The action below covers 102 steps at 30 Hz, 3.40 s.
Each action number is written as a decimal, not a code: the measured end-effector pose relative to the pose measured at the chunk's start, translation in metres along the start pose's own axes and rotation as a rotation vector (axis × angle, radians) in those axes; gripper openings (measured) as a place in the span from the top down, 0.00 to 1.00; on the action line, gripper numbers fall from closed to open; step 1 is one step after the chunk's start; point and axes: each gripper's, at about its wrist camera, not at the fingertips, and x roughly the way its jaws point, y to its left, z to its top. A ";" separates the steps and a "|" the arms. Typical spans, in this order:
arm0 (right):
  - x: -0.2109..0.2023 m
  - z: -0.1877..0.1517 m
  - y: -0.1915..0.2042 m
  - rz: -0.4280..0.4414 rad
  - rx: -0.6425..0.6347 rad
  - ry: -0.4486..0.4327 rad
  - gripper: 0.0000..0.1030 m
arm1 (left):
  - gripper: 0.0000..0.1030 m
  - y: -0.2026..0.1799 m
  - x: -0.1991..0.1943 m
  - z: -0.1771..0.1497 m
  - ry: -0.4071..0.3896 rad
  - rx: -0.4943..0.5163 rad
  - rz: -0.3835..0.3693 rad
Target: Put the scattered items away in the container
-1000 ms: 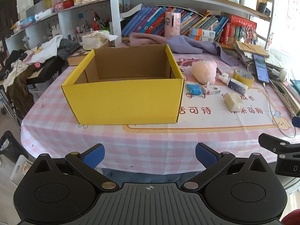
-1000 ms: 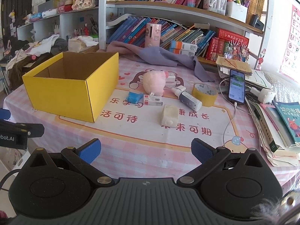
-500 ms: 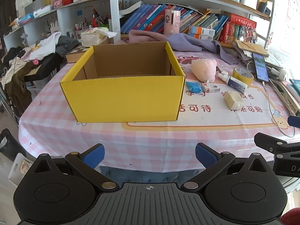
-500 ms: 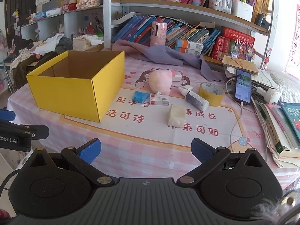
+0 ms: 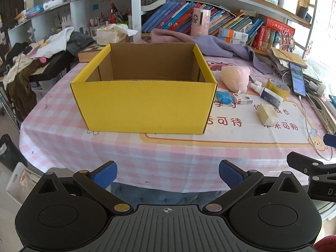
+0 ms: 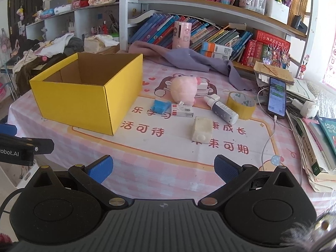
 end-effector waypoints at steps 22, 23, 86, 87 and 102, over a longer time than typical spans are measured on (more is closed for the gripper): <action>0.009 0.005 -0.034 -0.060 0.077 -0.007 0.00 | 0.00 -0.028 0.016 0.015 -0.010 0.080 -0.051; 0.008 0.005 -0.037 -0.065 0.083 -0.009 0.00 | 0.00 -0.030 0.016 0.016 -0.012 0.087 -0.058; 0.164 0.069 -0.239 0.188 -0.036 0.142 0.50 | 0.19 -0.238 0.176 0.093 0.122 0.152 -0.077; 0.168 0.071 -0.239 0.200 -0.042 0.149 0.51 | 0.22 -0.238 0.180 0.093 0.128 0.147 -0.075; 0.233 0.097 -0.213 0.327 -0.153 0.207 0.52 | 0.66 -0.221 0.191 0.092 0.203 0.120 -0.082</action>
